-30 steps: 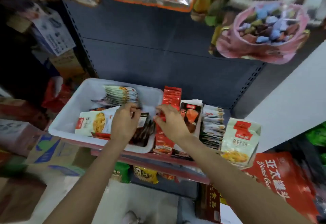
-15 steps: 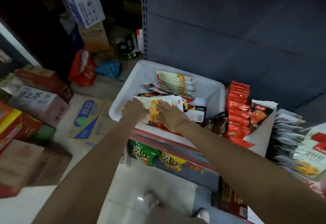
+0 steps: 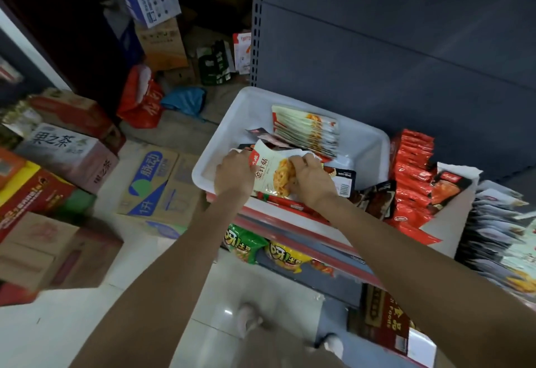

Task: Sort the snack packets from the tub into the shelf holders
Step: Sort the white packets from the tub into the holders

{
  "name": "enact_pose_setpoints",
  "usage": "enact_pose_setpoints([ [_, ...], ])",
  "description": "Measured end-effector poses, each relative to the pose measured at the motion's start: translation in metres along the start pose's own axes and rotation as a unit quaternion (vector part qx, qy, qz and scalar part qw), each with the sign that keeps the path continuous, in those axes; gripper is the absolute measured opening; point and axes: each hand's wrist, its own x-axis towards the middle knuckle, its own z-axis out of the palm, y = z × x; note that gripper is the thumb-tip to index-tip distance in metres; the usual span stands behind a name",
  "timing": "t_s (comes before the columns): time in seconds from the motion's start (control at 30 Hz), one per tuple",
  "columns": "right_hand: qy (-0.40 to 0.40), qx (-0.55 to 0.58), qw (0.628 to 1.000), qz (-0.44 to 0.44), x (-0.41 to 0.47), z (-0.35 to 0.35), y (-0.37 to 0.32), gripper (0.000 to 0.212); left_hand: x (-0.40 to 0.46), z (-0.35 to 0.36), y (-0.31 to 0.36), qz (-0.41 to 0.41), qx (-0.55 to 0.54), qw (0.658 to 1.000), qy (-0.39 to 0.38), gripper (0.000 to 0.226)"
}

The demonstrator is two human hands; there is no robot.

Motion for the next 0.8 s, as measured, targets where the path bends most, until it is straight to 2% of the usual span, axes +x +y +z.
enact_pose_setpoints([
  [0.07,0.005,0.039,0.999,-0.001,0.002,-0.002,0.002,0.072,-0.001,-0.003,0.002,0.016,-0.085,0.996,0.009,0.022],
  [0.13,0.032,0.079,0.996,-0.017,0.003,-0.004,0.003,0.072,-0.004,-0.01,0.007,0.024,-0.157,0.987,0.024,0.02],
  [0.23,0.09,0.202,0.975,-0.007,-0.001,-0.015,0.008,0.045,-0.012,-0.017,0.017,0.036,-0.207,0.977,0.04,0.02],
  [0.33,0.065,0.291,0.954,-0.013,-0.013,-0.035,0.026,0.015,-0.019,-0.02,0.033,0.0,-0.304,0.951,0.051,0.016],
  [0.43,0.07,0.344,0.936,-0.031,-0.037,-0.058,0.051,0.005,-0.025,-0.021,0.063,-0.019,-0.396,0.915,0.07,0.025],
  [0.6,0.147,0.432,0.89,-0.012,-0.085,-0.091,0.108,0.005,-0.05,-0.006,0.145,0.019,-0.507,0.862,-0.015,0.034],
  [0.8,0.219,0.498,0.836,0.069,-0.16,-0.113,0.202,0.009,-0.091,0.028,0.248,0.113,-0.487,0.861,-0.09,0.034],
])
